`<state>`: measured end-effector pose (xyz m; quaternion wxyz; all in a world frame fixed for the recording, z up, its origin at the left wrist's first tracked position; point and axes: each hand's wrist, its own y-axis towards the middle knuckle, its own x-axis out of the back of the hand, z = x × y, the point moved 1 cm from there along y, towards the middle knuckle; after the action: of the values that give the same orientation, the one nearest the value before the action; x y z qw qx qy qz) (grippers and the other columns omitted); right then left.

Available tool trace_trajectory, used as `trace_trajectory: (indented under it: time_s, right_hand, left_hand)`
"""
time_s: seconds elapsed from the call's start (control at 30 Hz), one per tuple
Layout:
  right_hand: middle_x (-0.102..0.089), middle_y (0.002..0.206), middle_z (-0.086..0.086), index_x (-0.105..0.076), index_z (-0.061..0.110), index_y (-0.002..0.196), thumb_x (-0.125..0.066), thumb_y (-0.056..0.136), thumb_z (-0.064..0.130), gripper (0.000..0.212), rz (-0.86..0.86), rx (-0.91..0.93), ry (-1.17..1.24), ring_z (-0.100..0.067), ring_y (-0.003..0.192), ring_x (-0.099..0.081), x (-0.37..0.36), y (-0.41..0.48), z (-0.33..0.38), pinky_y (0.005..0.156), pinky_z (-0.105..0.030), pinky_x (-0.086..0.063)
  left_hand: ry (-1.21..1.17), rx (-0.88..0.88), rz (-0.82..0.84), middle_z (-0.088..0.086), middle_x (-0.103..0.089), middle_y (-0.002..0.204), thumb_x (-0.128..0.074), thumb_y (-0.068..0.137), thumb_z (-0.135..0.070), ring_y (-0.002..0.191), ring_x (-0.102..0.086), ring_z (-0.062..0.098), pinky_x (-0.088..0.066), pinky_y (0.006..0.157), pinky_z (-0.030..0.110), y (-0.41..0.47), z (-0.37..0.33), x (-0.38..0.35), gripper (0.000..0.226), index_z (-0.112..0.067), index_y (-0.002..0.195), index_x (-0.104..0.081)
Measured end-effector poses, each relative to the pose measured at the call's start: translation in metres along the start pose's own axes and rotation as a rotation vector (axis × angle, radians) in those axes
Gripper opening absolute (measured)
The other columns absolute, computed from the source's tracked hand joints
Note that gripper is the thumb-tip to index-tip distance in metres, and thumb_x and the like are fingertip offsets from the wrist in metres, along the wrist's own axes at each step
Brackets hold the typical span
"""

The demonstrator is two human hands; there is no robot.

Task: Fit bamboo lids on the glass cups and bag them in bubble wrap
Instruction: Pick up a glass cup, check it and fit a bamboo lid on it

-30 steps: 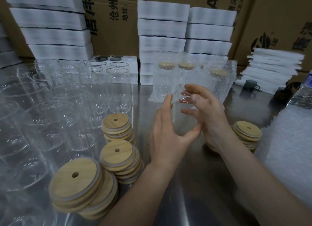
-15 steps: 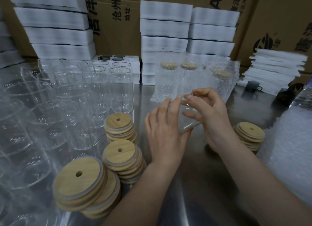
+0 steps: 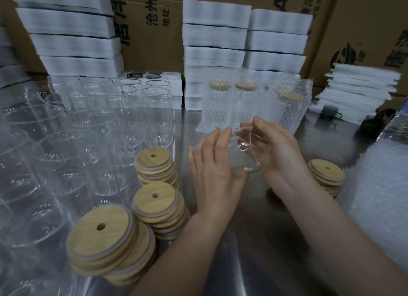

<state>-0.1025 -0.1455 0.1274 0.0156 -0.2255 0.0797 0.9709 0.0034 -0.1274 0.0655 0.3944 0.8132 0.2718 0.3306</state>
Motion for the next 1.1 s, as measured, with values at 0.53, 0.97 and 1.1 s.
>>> trace_trajectory:
  time_s: [0.53, 0.97, 1.1]
  right_hand:
    - [-0.055, 0.141, -0.015, -0.049, 0.002, 0.138, -0.053, 0.086, 0.005, 0.052, 0.563, 0.021, -0.104, -0.022, 0.135, -0.049, 0.008, 0.001, 0.005, 0.112, -0.028, -0.039]
    - [-0.067, 0.104, -0.001, -0.053, 0.013, 0.106, -0.073, 0.071, 0.013, 0.041, 0.281, 0.255, -0.271, -0.012, 0.104, -0.066, -0.005, -0.003, -0.008, 0.087, -0.023, -0.053]
    - [-0.068, 0.117, -0.005, -0.06, 0.015, 0.116, -0.058, 0.084, 0.032, 0.036, 0.297, 0.173, -0.192, -0.023, 0.118, -0.063, -0.003, 0.0, -0.009, 0.105, -0.037, -0.047]
  left_hand:
    - [-0.3, 0.328, -0.032, -0.001, -0.047, 0.132, -0.085, 0.067, -0.047, 0.124, -0.045, 0.015, -0.043, 0.104, 0.044, 0.0, 0.0, 0.004, 0.095, -0.015, 0.141, -0.035]
    - [-0.182, 0.222, 0.016, 0.013, -0.053, 0.132, -0.086, 0.065, -0.035, 0.124, -0.049, 0.028, -0.045, 0.1, 0.047, 0.003, -0.001, 0.004, 0.094, -0.009, 0.142, -0.04]
    - [-0.265, 0.32, 0.029, -0.003, -0.055, 0.132, -0.081, 0.062, -0.056, 0.121, -0.052, 0.009, -0.042, 0.097, 0.024, 0.005, 0.002, 0.004, 0.098, -0.026, 0.143, -0.036]
